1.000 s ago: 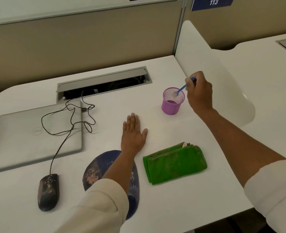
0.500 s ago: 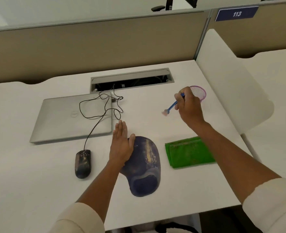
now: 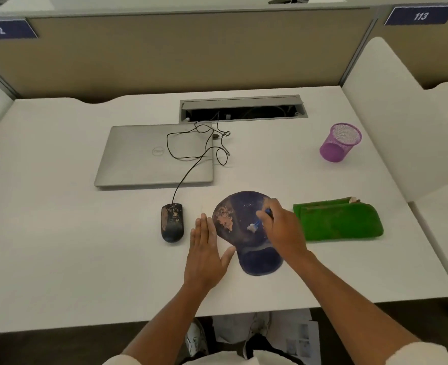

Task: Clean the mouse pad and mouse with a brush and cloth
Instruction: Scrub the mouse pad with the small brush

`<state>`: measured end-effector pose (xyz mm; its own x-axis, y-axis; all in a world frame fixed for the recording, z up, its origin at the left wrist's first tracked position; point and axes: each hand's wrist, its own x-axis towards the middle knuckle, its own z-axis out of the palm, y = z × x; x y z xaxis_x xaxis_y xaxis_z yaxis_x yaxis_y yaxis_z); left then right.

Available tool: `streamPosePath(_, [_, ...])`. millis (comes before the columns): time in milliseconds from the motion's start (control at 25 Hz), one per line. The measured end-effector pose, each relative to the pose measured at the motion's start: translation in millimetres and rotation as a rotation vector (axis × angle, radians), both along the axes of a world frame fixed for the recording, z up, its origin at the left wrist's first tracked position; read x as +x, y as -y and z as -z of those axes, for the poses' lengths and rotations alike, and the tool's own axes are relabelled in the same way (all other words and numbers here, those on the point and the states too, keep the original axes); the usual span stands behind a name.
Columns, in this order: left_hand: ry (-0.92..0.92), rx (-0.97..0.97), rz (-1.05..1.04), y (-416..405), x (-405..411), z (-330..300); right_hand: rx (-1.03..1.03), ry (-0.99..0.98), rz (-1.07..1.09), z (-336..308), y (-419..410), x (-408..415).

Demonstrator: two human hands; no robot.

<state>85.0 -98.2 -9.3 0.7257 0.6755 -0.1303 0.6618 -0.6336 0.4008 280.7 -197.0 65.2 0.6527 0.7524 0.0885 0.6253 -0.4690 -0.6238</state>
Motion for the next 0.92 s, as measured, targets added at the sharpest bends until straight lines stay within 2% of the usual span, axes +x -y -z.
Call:
streamPosePath(200, [-0.065,0.025,0.046,-5,-13,6,-0.017,-0.051,-0.021,8,6,-19])
streamPosePath(400, [-0.039,0.080,0.056,-6,-13,11,-0.089,-0.041,-0.083,7,4,-13])
streamPosePath(640, [-0.025,0.097,0.045,-9,-4,13,-0.025,0.071,0.032,-13,-21,38])
streamPosePath(920, [-0.005,0.126,0.042,-11,-4,19,-0.324,0.106,-0.051,-16,-47,70])
